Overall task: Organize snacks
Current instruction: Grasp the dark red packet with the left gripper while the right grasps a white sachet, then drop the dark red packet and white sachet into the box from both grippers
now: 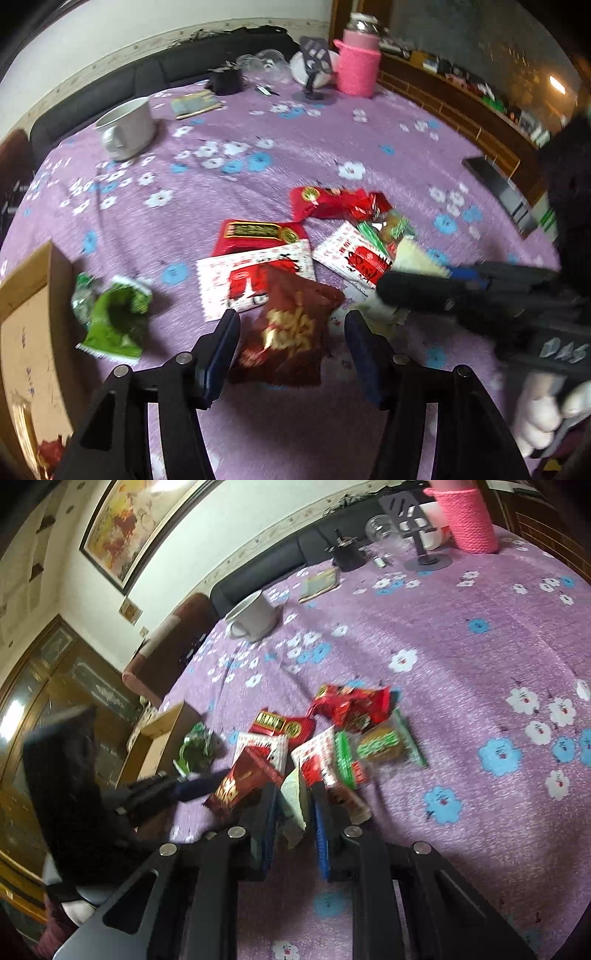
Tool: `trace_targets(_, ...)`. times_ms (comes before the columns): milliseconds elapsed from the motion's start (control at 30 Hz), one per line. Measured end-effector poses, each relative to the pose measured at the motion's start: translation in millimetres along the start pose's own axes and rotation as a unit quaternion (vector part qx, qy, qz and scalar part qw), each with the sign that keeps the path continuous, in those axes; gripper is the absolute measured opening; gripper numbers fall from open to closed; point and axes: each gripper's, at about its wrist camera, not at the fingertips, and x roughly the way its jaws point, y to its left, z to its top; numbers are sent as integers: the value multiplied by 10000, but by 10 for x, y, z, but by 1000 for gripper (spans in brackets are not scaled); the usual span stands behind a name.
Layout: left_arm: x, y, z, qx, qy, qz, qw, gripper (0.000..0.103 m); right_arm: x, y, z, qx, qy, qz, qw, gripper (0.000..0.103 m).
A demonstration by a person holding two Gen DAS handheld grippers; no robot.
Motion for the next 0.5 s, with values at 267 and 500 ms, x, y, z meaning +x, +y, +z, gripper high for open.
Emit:
trace_targets(267, -83, 24, -81, -334, -226, -4, 9992, 37, -21, -21, 33, 19, -62, 133, 9999, 17)
trace_targets(500, -495, 185, -380, -1060, -622, -200, 9922, 37, -23, 52, 22, -122, -119, 265, 9995, 17)
